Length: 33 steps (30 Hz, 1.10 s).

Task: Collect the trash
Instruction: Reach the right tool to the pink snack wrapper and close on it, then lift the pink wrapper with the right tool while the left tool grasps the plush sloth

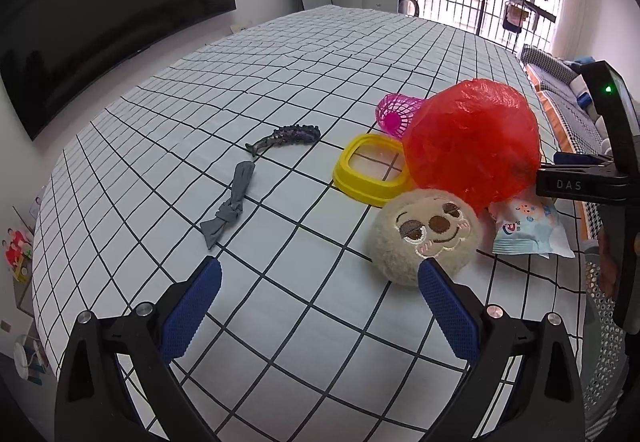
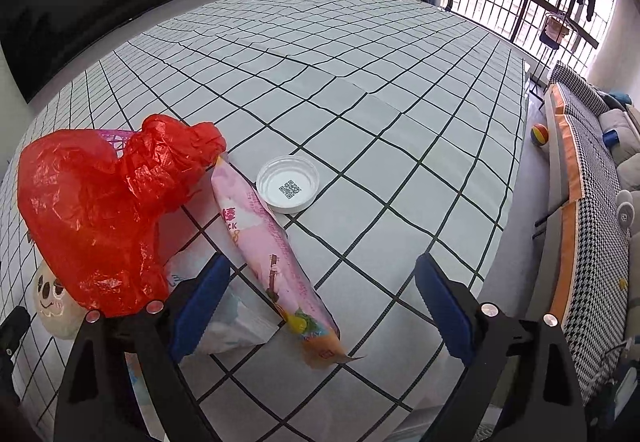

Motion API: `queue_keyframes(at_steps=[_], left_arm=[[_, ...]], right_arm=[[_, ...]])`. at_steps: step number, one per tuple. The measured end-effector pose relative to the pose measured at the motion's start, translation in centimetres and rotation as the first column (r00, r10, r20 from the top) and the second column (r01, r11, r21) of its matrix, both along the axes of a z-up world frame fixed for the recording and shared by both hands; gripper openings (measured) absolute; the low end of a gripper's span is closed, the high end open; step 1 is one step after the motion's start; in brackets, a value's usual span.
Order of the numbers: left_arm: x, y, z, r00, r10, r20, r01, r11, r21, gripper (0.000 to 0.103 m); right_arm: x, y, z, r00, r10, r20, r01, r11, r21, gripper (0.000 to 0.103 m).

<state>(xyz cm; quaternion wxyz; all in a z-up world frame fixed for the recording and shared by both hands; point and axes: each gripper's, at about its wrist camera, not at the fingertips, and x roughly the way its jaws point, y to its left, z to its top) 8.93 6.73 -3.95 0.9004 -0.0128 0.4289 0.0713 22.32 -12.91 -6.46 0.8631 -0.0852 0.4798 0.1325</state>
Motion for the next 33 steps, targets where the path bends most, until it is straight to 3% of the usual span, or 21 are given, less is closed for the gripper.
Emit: queue_keyframes(at_steps=[5, 8, 12, 14, 26, 33], left_arm=[[0.0, 0.1, -0.1, 1.000, -0.004, -0.005, 0.004, 1.000, -0.020, 0.097], [0.0, 0.1, -0.1, 1.000, -0.008, -0.002, 0.008, 1.000, -0.015, 0.097], [-0.2, 0.1, 0.2, 1.000, -0.007, 0.006, 0.007, 1.000, -0.023, 0.097], [-0.3, 0.1, 0.2, 1.000, -0.009, 0.007, 0.009, 1.000, -0.024, 0.097], [-0.4, -0.6, 0.6, 0.999, -0.031, 0.026, 0.031, 0.999, -0.023, 0.097], [-0.3, -1.4, 0.5, 0.997, -0.069, 0.030, 0.071, 0.997, -0.039, 0.097]], right_arm=[[-0.2, 0.5, -0.4, 1.000, 0.008, -0.008, -0.008, 1.000, -0.005, 0.071], [-0.3, 0.8, -0.4, 1.000, 0.025, -0.015, -0.025, 1.000, -0.003, 0.056], [-1.2, 1.3, -0.2, 0.999, 0.048, 0.002, -0.048, 0.999, -0.004, 0.025], [-1.5, 1.3, -0.1, 0.999, 0.044, 0.009, -0.044, 0.999, -0.007, 0.018], [-4.8, -2.7, 2.3, 0.993, -0.099, 0.063, 0.092, 0.990, 0.108, 0.013], [-9.7, -4.5, 4.0, 0.974, -0.193, 0.115, 0.182, 0.978, 0.097, 0.013]])
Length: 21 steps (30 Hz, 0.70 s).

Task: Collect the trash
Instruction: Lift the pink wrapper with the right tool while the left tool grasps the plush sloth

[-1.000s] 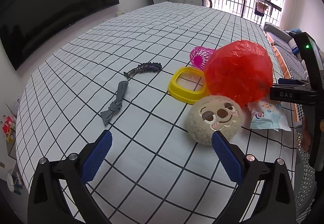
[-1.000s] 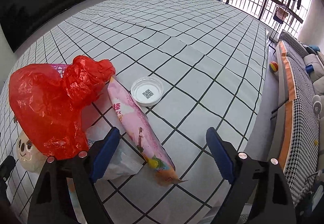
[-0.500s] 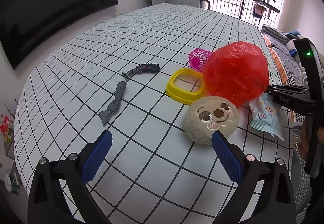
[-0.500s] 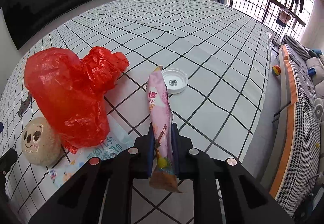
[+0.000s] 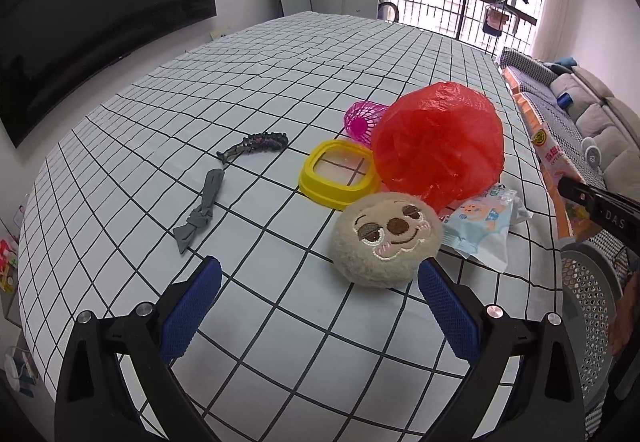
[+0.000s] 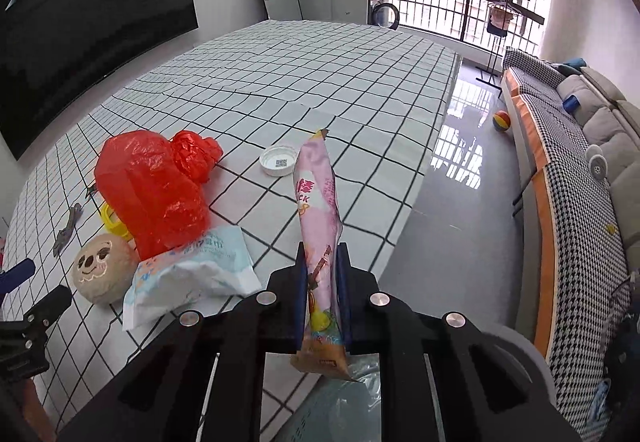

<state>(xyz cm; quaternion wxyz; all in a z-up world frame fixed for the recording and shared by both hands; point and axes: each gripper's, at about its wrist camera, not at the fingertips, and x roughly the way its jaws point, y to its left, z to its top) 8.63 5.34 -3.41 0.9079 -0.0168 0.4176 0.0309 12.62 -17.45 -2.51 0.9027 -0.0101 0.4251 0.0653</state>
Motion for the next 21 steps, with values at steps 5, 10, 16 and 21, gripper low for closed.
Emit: queue_keyframes(at_steps=[5, 10, 16, 21], left_arm=[[0.3, -0.7, -0.4, 0.999, -0.034, -0.007, 0.034, 0.999, 0.001, 0.097], [1.2, -1.5, -0.9, 0.999, -0.053, -0.012, 0.053, 0.999, 0.007, 0.097], [2.6, -2.4, -2.0, 0.996, -0.079, -0.050, 0.080, 0.997, 0.021, 0.097], [3.9, -2.7, -2.9, 0.993, -0.077, -0.085, 0.077, 0.997, 0.001, 0.097]], right_arm=[[-3.1, -0.8, -0.6, 0.999, -0.036, -0.025, 0.036, 0.999, 0.022, 0.013], [-5.4, -1.0, -1.3, 0.998, -0.056, -0.040, 0.059, 0.995, 0.080, 0.013], [-6.6, -1.4, -1.6, 0.997, -0.069, -0.047, 0.074, 0.991, 0.110, 0.013], [-6.9, -1.9, -1.3, 0.996, -0.079, -0.034, 0.083, 0.989, 0.119, 0.013]])
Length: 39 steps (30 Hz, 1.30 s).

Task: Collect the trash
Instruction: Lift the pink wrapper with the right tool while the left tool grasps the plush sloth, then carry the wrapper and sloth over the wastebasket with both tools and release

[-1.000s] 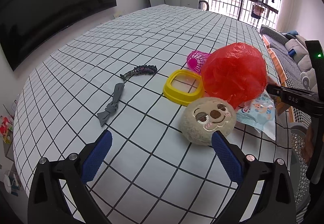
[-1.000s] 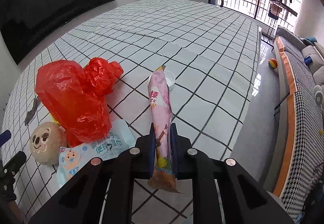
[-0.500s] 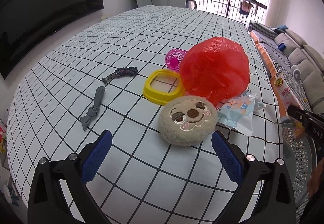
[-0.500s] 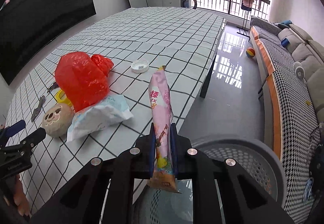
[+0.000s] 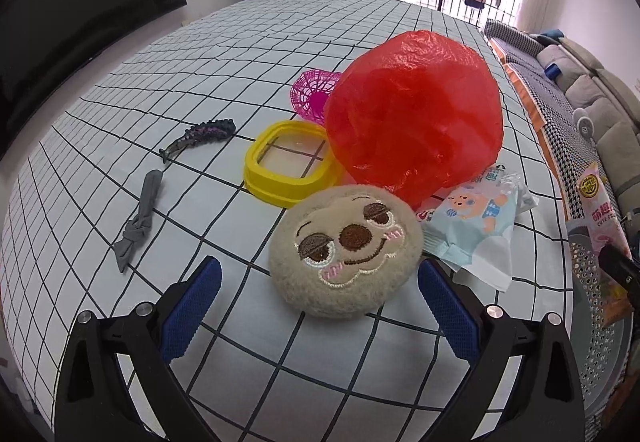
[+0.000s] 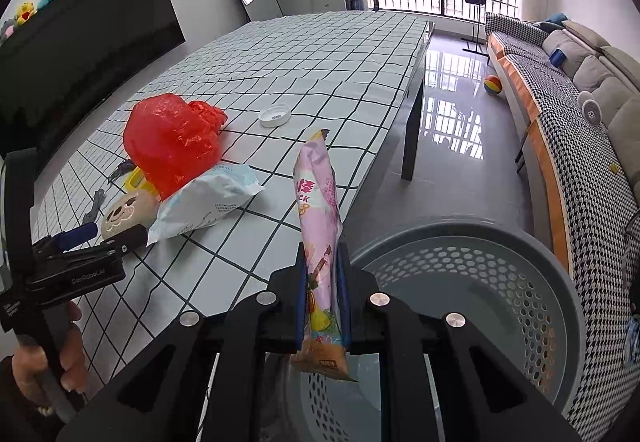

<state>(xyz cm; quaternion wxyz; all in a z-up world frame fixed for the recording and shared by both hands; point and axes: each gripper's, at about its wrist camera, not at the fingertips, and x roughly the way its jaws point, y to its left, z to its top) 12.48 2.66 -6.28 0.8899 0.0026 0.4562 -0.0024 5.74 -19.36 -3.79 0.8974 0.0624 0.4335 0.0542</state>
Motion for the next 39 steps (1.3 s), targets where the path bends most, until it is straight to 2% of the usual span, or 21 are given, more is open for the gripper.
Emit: queue_keyframes(at_steps=[7, 9, 11, 14, 21, 28, 34, 39], left_arm=[[1.4, -0.3, -0.7, 1.000, 0.000, -0.016, 0.000, 1.000, -0.014, 0.096], [1.6, -0.3, -0.7, 1.000, -0.005, -0.015, 0.004, 1.000, -0.018, 0.090], [1.7, -0.4, -0.9, 0.999, -0.018, -0.026, 0.018, 0.999, -0.028, 0.074], [1.4, -0.7, -0.9, 0.999, -0.031, -0.027, 0.030, 0.999, -0.025, 0.066], [-0.6, -0.5, 0.2, 1.000, -0.011, 0.021, 0.011, 1.000, -0.005, 0.064], [-4.5, -0.4, 3.0, 0.995, -0.002, 0.096, -0.001, 0.999, 0.033, 0.064], [-7.6, -2.3, 5.1, 0.987, -0.066, 0.149, 0.063, 0.998, 0.023, 0.064], [-9.2, -6.1, 6.2, 0.971, -0.158, 0.179, 0.160, 0.987, 0.003, 0.064]], right_arm=[[-0.1, -0.5, -0.4, 1.000, -0.007, -0.006, 0.007, 0.999, 0.033, 0.013], [-0.2, -0.5, -0.7, 1.000, -0.006, -0.013, 0.007, 0.999, 0.045, 0.013], [-0.3, -0.2, -0.9, 1.000, 0.000, -0.021, 0.001, 0.999, 0.050, 0.013], [-0.5, 0.2, -1.1, 1.000, 0.007, -0.026, -0.005, 0.999, 0.052, 0.013], [-1.6, 0.9, -1.0, 1.000, 0.012, -0.023, -0.011, 0.999, 0.047, 0.013], [-3.5, 0.4, -0.6, 1.000, -0.010, -0.013, 0.011, 0.999, 0.045, 0.013], [-5.7, -0.8, 0.0, 0.999, -0.043, 0.000, 0.043, 0.998, 0.045, 0.013], [-7.9, -3.1, 0.7, 0.995, -0.099, 0.014, 0.098, 0.995, 0.031, 0.013]])
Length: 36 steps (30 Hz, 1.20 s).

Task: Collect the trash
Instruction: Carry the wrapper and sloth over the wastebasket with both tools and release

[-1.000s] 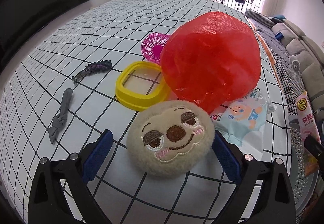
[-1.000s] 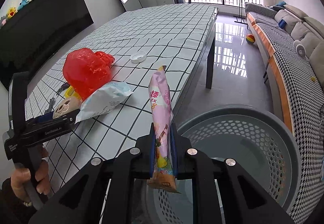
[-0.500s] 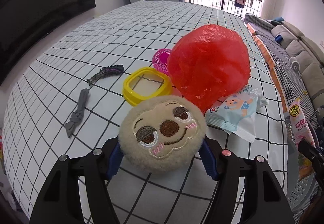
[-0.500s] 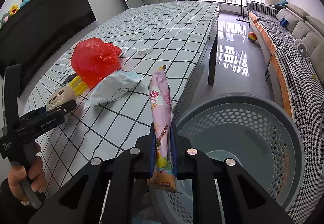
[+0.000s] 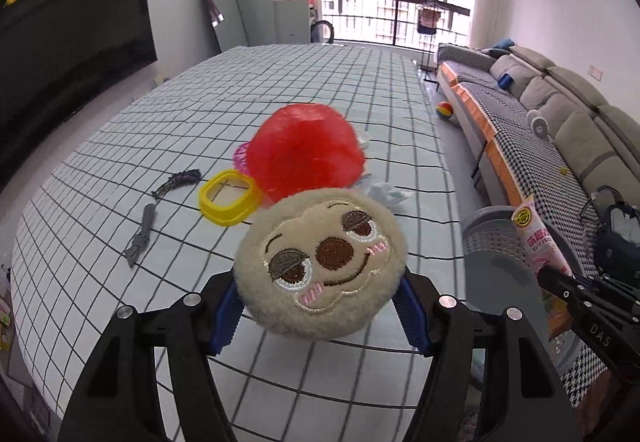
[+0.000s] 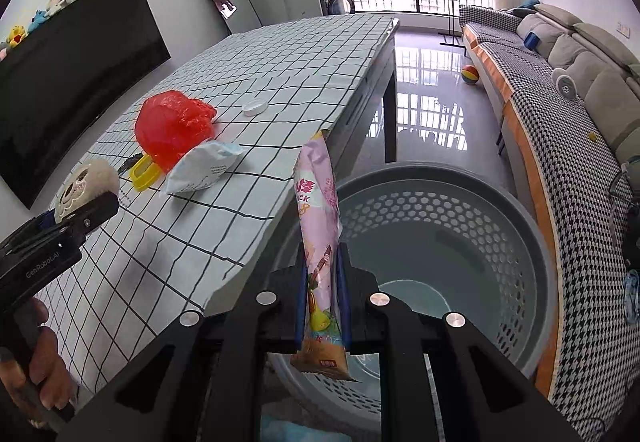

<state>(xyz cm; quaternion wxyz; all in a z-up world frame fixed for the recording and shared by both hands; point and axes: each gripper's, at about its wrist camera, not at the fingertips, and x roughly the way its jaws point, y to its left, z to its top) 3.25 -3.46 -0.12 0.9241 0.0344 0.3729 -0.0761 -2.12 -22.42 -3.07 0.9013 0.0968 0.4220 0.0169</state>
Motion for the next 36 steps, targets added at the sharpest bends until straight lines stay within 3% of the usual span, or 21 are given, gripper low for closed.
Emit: queue_keyframes(at_steps=[8, 15, 32, 36], left_arm=[[-1.3, -7.7, -0.8, 0.984, -0.177, -0.012, 0.177, 0.984, -0.028, 0.064], [-2.0, -13.0, -3.0, 0.965, -0.254, -0.060, 0.254, 0.967, -0.003, 0.064], [-1.5, -15.7, -5.8, 0.951, -0.283, -0.123, 0.287, 0.958, 0.014, 0.068], [-1.5, -15.6, -5.8, 0.956, -0.269, -0.119, 0.274, 0.961, 0.026, 0.076]], right_arm=[[-3.4, -4.5, -0.5, 0.994, -0.107, -0.019, 0.106, 0.994, -0.018, 0.013], [-4.7, -7.5, -1.8, 0.988, -0.149, -0.043, 0.148, 0.989, -0.028, 0.013], [-4.0, -9.6, -4.6, 0.986, -0.134, -0.096, 0.136, 0.990, 0.019, 0.015], [-4.1, -9.9, -4.3, 0.987, -0.142, -0.079, 0.144, 0.989, 0.028, 0.030]])
